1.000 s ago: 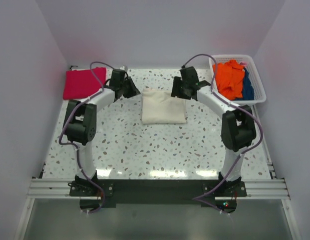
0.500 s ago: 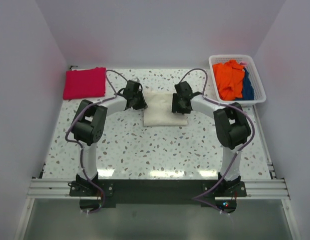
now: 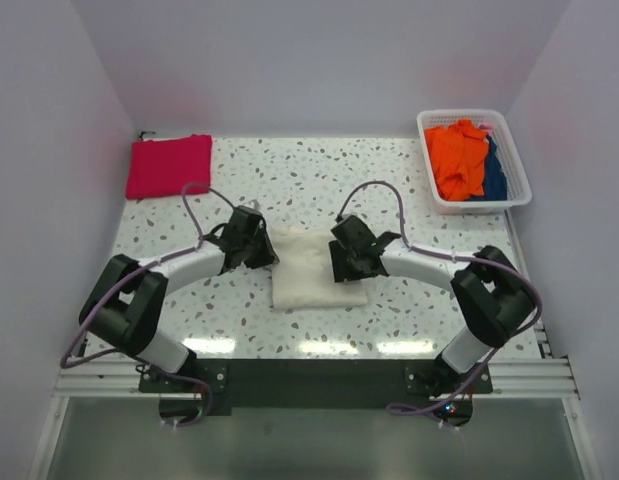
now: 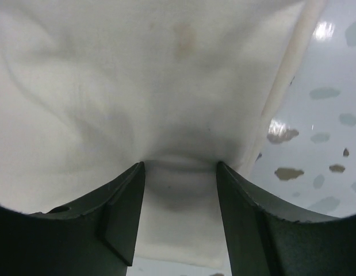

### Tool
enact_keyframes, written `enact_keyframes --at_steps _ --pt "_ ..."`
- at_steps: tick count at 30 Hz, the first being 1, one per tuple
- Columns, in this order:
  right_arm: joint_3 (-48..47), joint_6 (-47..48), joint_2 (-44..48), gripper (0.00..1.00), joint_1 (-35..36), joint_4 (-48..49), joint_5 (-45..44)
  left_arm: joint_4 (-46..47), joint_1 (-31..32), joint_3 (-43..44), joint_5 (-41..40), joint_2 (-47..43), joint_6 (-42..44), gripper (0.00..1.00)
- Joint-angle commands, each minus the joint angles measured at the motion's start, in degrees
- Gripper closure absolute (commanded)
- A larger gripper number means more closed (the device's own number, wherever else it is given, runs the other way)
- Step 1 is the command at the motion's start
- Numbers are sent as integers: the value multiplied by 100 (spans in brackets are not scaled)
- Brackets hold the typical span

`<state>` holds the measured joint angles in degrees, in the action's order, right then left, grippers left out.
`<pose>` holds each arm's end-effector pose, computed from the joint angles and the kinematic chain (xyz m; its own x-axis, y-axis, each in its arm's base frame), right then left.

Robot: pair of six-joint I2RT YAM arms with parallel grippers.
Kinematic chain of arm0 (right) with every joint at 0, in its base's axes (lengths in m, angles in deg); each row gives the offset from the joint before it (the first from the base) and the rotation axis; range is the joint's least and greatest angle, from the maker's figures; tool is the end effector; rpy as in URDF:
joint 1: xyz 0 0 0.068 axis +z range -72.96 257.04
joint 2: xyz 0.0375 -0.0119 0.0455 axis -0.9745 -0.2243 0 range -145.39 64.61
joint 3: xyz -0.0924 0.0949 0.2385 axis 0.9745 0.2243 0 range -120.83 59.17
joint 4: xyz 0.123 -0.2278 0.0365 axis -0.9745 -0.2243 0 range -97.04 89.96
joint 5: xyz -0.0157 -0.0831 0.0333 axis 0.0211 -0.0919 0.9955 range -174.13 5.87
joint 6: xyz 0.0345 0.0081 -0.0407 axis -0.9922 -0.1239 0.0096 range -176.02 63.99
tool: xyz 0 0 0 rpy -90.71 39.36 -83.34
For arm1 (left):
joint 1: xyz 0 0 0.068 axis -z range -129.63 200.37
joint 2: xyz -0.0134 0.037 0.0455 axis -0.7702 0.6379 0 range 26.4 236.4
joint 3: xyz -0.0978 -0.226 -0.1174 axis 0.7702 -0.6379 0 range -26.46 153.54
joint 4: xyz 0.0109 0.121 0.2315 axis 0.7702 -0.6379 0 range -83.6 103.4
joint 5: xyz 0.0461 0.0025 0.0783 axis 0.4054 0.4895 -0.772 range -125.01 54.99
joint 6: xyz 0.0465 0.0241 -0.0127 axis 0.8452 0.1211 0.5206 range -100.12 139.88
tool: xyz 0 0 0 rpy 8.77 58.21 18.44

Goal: Fold and stack the t-shirts
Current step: Fold the tshirt

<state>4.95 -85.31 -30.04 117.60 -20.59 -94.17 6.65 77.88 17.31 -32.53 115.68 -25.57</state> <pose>0.2469 0.2031 0.1680 -0.8613 -0.1031 -0.4974 -0.1773 0.9786 0.1042 0.2637 -0.1391 0.1581 -0.8376 -0.3666 -0.4051 -0.1596 0.8733 -0.4602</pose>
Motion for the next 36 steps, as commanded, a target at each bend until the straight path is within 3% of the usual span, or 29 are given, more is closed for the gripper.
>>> enact_keyframes --at_steps 1,5,18,24,30,34,36 --pt "105 -296 543 42 58 -763 91 -204 -8 96 -221 -534 167 76" --pt "-421 -120 913 35 -12 -950 -734 -529 -17 518 -450 -376 475 74" --pt "-1521 469 -677 40 -935 -274 -130 -653 -17 1668 -670 941 775 74" --pt "-1864 425 -1038 50 -1076 -133 -24 -705 -17 2144 -714 1417 740 75" --pt "-1918 285 -1328 79 -1234 -19 187 -776 -35 2373 -776 1795 704 72" --pt "-1838 188 -1547 92 -1445 -10 345 -741 -149 2382 -679 1699 757 64" --pt "-1794 179 -1574 93 -1576 34 581 -688 -289 2338 -539 1453 853 56"
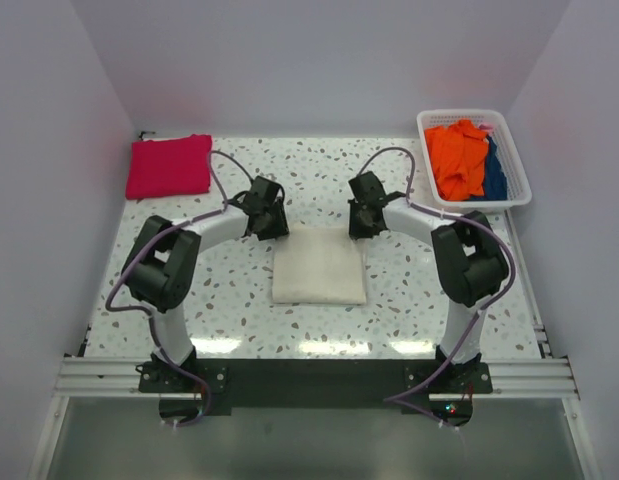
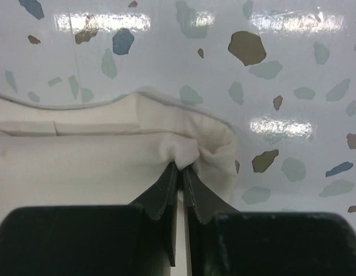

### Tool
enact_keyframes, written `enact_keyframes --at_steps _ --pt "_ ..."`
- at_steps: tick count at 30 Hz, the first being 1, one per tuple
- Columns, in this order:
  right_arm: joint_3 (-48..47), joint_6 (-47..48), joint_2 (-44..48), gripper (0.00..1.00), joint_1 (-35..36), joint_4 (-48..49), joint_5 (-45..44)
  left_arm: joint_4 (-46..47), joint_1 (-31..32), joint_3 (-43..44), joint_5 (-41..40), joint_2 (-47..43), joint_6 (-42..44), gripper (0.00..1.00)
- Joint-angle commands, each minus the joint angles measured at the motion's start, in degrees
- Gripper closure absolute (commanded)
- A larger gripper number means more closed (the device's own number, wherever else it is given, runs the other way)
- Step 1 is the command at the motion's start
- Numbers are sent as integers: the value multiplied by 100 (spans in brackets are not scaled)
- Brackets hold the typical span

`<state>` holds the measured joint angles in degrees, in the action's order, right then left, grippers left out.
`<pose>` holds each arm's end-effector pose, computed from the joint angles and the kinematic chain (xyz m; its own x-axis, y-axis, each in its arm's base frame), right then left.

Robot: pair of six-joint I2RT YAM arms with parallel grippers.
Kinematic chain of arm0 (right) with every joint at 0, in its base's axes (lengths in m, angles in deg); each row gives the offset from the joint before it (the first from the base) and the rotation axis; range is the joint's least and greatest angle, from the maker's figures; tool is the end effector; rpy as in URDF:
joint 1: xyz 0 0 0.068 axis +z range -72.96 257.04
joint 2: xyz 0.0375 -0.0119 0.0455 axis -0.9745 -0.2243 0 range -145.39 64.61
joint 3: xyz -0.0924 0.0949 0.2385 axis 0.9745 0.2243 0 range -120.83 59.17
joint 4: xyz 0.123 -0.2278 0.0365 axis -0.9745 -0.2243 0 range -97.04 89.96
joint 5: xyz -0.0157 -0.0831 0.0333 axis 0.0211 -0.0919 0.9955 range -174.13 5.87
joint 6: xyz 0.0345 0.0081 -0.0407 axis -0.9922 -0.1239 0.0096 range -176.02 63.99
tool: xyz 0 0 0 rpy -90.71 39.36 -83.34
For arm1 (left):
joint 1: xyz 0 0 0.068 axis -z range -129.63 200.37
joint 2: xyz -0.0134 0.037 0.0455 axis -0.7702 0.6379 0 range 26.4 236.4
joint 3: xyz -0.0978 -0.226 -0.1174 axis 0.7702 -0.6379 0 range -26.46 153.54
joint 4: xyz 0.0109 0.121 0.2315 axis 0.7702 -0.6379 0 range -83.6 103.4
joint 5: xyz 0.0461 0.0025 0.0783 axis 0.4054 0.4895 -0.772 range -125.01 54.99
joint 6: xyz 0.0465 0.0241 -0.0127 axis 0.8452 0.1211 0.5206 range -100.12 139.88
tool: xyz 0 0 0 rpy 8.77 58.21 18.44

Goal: Fold and stack the t-shirts
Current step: Fold the tshirt

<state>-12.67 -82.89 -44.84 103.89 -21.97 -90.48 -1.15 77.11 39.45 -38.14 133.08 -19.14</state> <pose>0.3533 0.1744 0.1661 -0.8664 0.0649 -0.4951 -0.0081 0.9896 0.1439 0.3427 -0.1705 0.1618 -0.8359 -0.2828 -0.4704 -0.1349 0.9366 -0.3234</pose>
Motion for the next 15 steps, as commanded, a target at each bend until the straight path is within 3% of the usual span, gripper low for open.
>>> enact_keyframes --at_steps 1,5,8,15 --pt "20 -72 -120 94 -241 233 309 101 -265 106 76 -383 255 53" --pt "134 -99 -138 92 -426 470 826 294 -616 -305 769 -1024 457 30" --pt "152 -169 -156 91 -628 567 1285 391 -784 -674 1604 -1209 598 23" --pt "135 -134 449 52 -681 287 1172 699 -802 -1510 2757 -1535 817 16"
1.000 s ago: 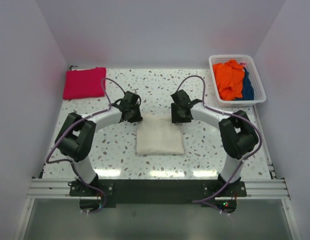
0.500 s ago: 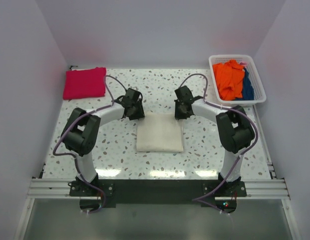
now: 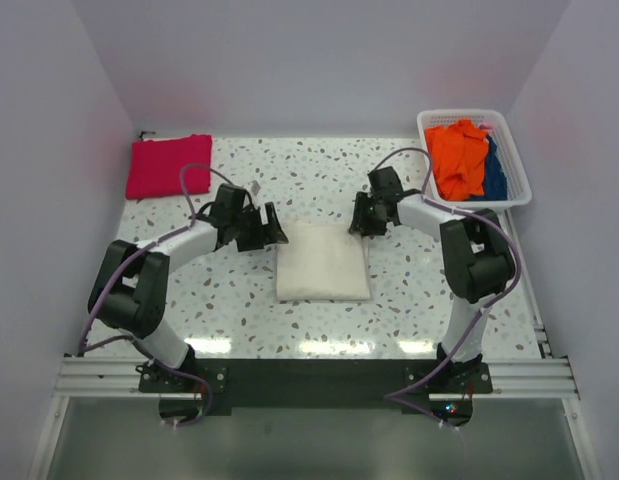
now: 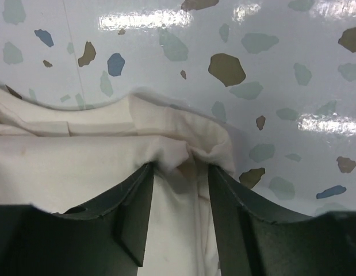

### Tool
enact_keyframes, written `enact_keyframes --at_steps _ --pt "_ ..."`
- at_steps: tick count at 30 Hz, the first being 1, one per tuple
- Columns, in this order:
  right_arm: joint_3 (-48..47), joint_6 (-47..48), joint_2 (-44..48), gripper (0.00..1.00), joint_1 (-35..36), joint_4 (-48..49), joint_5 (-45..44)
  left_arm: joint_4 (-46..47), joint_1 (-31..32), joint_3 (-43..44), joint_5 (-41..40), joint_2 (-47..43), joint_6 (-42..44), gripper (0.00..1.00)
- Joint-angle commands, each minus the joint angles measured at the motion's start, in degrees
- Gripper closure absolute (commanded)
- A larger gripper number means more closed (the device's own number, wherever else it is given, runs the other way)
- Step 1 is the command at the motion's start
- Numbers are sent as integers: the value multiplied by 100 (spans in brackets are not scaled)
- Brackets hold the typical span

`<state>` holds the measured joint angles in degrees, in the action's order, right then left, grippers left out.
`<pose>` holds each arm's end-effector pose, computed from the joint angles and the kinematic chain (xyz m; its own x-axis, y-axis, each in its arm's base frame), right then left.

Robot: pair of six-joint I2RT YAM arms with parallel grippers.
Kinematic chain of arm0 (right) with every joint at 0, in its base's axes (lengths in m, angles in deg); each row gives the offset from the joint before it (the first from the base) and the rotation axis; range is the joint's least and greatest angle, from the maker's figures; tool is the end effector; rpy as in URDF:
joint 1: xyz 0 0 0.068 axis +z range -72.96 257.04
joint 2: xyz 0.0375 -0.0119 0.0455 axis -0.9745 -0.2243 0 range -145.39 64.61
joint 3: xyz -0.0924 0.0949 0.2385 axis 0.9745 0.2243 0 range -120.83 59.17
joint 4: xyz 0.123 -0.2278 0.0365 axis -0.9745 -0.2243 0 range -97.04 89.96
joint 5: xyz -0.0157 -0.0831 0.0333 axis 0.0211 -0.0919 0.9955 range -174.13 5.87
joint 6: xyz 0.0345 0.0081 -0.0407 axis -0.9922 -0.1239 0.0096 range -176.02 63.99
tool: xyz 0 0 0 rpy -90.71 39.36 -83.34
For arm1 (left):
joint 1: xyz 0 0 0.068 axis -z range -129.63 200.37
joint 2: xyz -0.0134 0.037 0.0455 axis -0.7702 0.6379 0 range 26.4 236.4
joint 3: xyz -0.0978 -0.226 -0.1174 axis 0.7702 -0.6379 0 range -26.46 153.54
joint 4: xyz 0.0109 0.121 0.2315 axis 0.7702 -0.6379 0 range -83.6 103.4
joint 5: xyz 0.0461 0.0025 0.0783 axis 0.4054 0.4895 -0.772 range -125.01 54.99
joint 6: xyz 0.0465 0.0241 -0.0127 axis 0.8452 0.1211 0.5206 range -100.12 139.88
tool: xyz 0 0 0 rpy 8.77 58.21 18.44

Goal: Fold and stack the t-shirts
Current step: Fold the tshirt, then neatly place the folded tshirt to the corner

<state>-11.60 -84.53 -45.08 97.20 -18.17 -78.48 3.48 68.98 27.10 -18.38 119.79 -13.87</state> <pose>0.3712 0.1399 0.1629 -0.8800 0.1829 -0.4383 0.0306 0.9428 0.3321 0.3113 -0.1157 0.1837 -0.8686 -0.2693 -0.4160 -0.0019 0.8413 -0.5406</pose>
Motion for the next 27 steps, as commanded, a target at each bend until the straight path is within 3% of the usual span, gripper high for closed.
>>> enact_keyframes --at_steps 1,10,18,24,27 --pt "62 56 570 50 -12 -146 -90 209 11 -346 764 -250 308 15" --pt "799 109 1292 41 5 -191 -354 121 11 -452 606 48 317 13" --pt "1257 100 1231 37 5 142 -126 165 336 -338 544 628 142 14" --pt "1363 65 1055 37 -4 336 85 227 635 -268 254 953 -78 24" --pt "1381 48 1046 37 5 389 164 17 775 -39 -53 1085 -96 39"
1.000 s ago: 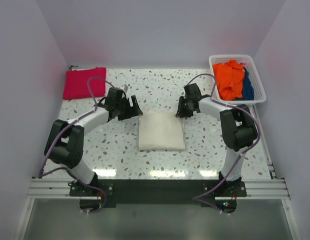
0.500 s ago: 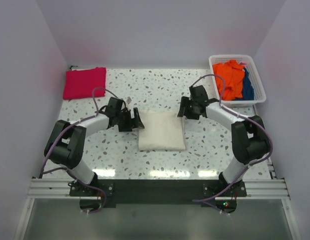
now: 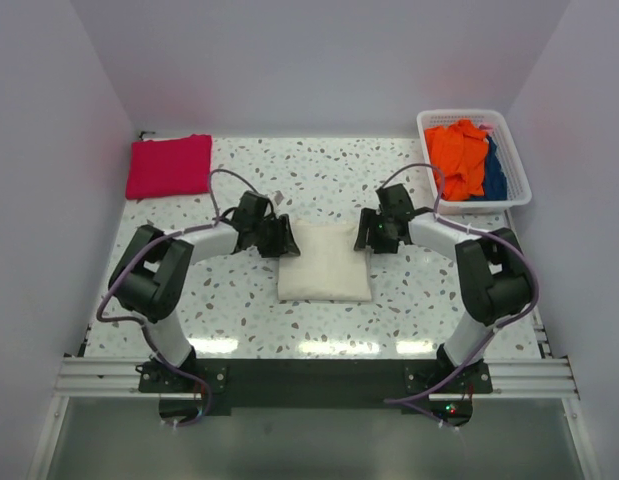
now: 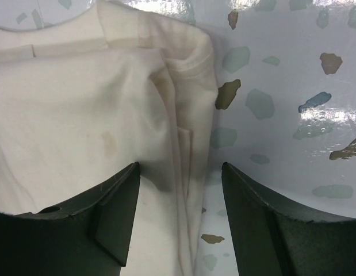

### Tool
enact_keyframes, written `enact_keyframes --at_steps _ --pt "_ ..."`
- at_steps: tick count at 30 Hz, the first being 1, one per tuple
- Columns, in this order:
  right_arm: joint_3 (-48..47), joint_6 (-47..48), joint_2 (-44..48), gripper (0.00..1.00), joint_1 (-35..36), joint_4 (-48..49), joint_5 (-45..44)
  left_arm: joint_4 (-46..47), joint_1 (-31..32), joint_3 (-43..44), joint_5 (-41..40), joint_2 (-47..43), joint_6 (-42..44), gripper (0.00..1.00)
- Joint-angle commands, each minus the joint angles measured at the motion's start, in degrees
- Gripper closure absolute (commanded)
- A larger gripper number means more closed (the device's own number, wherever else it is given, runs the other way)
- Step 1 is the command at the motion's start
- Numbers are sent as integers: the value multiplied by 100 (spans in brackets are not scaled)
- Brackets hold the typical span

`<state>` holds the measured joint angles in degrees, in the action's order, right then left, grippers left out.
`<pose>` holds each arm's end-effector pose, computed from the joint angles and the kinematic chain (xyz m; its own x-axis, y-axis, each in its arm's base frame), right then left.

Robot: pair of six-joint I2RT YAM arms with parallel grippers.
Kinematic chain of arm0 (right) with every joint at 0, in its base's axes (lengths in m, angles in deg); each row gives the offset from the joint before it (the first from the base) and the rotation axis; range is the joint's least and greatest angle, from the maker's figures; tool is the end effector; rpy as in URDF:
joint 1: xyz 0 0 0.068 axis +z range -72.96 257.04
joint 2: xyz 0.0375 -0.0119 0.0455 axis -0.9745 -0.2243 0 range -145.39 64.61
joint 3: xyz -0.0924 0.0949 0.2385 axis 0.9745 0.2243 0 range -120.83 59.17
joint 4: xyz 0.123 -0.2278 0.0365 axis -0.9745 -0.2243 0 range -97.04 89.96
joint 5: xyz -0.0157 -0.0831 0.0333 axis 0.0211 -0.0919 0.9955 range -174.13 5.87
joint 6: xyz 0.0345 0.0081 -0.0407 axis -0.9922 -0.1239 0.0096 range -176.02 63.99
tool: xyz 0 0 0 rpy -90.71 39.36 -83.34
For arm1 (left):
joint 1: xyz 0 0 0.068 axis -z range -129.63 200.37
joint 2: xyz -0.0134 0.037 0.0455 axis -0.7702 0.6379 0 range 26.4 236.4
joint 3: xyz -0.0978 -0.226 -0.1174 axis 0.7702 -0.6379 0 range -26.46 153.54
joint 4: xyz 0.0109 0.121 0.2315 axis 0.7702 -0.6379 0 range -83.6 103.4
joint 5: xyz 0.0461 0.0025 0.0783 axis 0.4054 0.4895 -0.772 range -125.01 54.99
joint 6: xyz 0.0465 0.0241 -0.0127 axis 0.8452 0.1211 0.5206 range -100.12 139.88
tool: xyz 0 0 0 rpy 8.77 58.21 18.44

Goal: Fold and stack the t-shirts
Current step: Neatly place the folded tshirt to the corner

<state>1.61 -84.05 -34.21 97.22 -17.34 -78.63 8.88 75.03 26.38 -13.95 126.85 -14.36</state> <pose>0.3191 0.1208 0.1645 -0.8904 0.1711 -0.4218 0.0319 0.9478 0.3172 0.3065 -0.1548 0.1480 -0.9249 -0.1532 -0.3480 0.0840 0.8103 -0.5799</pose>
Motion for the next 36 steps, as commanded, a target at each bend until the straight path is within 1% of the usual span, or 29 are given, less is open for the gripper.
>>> enact_keyframes --at_steps 1,3,4,5,6,7,9,10,12,13,14,15,16,18,19,21,22,24,25,26,27,28,29,31,32,36 --pt "61 -1 -40 37 -6 297 188 -550 214 155 -637 406 -39 52" --pt "61 -1 -23 37 -6 289 215 -647 240 288 -743 441 -39 64" --pt "69 -9 30 37 3 280 224 -778 258 436 -909 467 -22 77" --pt "78 -9 56 37 3 288 232 -875 267 533 -1032 476 13 83" --pt "122 -18 143 37 -6 271 241 -1085 258 735 -1164 502 109 94" --pt "148 -36 188 37 3 271 233 -1209 267 850 -1470 546 154 99" --pt "227 -53 302 37 3 262 198 -1638 258 1131 -1893 616 338 100" --pt "254 -71 424 37 -6 254 180 -1762 249 1411 -2313 686 400 100" --pt "324 -62 522 37 -6 210 180 -2060 205 1719 -2710 774 619 100" --pt "333 -71 574 37 3 201 197 -2158 153 2052 -3017 905 698 100" --pt "351 -71 662 37 12 183 215 -2255 118 2229 -3150 976 821 100" --pt "377 -62 706 37 20 148 215 -2465 30 2596 -3300 1055 875 100" --pt "386 -53 750 37 21 131 215 -2528 -14 2756 -3571 1204 927 100" --pt "395 -10 856 37 38 17 215 -2659 -180 3055 -3827 1346 1199 100" --pt "395 8 900 37 38 -27 215 -2747 -242 3422 -4177 1512 1270 100" --pt "412 52 1022 37 82 -115 198 -2888 -374 3811 -4539 1706 1621 100" --pt "404 78 1067 37 99 -159 189 -2958 -488 4222 -4906 1915 1735 100" --pt "403 131 1154 37 143 -264 145 -3046 -655 4828 -5286 2119 2104 100" --pt "395 149 1172 37 178 -300 127 -3021 -700 4998 -5549 2268 2253 100" --pt "395 166 1190 37 187 -326 110 -2977 -743 5138 -5638 2339 2568 100" --pt "403 166 1216 37 205 -361 92 -2846 -848 5410 -5804 2453 2702 100" --pt "403 166 1217 37 249 -371 92 -2810 -893 5543 -5832 2506 2816 100" --pt "403 184 1217 37 284 -397 74 -2748 -946 5649 -5815 2559 3105 100" --pt "368 184 1217 38 363 -467 39 -2529 -1042 5877 -5972 2664 3361 100" --pt "360 184 1225 38 381 -493 13 -2476 -1069 5956 -6043 2691 3623 100" --pt "395 202 1304 38 442 -555 -40 -2405 -1262 6588 -6298 2928 4038 100"
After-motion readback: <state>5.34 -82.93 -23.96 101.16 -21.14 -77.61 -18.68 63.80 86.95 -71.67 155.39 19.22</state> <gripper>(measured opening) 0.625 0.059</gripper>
